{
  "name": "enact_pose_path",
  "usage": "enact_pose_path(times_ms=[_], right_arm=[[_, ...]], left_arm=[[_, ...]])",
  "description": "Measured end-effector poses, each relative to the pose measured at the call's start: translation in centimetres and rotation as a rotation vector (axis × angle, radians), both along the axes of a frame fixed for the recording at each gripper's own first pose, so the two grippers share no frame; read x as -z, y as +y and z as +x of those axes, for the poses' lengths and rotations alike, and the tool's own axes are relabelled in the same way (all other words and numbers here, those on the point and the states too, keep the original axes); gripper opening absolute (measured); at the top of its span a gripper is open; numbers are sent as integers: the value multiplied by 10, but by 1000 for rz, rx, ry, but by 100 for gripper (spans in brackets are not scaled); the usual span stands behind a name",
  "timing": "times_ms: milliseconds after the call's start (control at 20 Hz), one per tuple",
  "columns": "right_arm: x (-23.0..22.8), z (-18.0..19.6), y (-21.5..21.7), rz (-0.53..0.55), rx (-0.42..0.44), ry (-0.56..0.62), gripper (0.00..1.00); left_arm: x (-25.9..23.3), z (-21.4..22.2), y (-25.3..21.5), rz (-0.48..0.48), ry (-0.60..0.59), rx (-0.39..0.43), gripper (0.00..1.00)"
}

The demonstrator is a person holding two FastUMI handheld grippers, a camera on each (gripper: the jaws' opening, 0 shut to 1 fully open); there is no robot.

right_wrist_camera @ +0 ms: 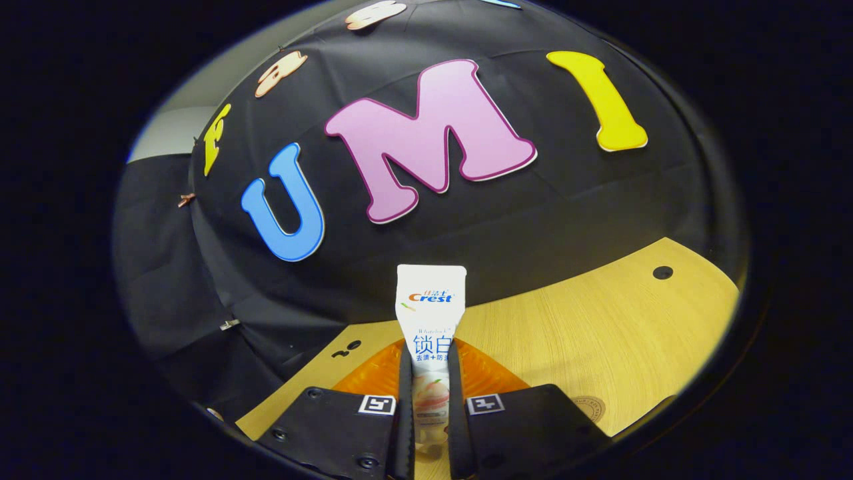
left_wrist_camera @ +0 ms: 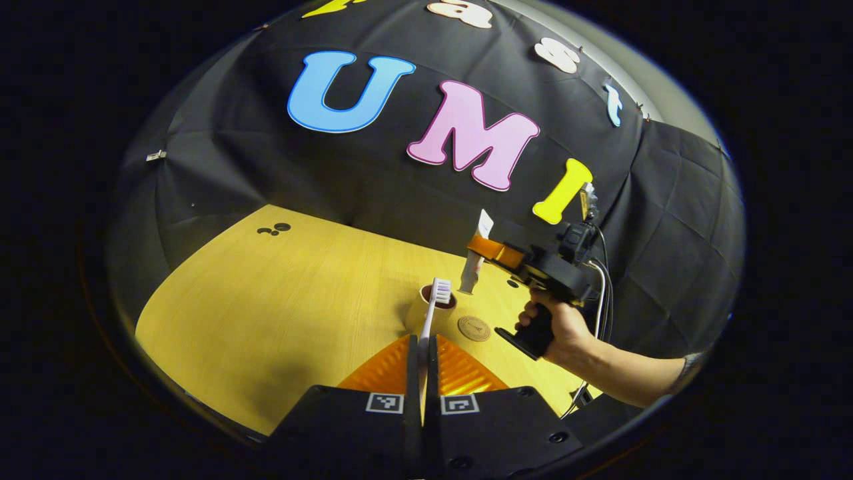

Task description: Put the toothbrush and toothpaste on the desktop into the cup, then pick up the cup and place it on the coaster on the desktop.

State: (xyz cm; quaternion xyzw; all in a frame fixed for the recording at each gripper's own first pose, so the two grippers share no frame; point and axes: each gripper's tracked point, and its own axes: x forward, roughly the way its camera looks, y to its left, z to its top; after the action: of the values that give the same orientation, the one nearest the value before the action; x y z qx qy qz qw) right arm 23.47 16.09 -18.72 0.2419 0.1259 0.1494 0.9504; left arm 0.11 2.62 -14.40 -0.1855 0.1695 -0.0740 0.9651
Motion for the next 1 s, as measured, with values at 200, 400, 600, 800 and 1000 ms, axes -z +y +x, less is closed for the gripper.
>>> enact_pose_path(times_ms=[200, 400, 600, 800, 1000], right_arm=[[42, 11, 14, -78, -21, 49, 24], [56, 10, 21, -125, -48, 53, 24], [64, 3, 25, -159, -85, 61, 28], [71, -9, 29, -199, -129, 76, 30], [74, -24, 30, -234, -147, 92, 51]], left_arm=[[8, -9, 5, 17, 12, -5, 6], [11, -10, 2, 8, 24, -9, 6], [11, -5, 0, 10, 28, -9, 6], [6, 3, -2, 19, 22, -9, 6], [3, 7, -6, 23, 19, -10, 6]])
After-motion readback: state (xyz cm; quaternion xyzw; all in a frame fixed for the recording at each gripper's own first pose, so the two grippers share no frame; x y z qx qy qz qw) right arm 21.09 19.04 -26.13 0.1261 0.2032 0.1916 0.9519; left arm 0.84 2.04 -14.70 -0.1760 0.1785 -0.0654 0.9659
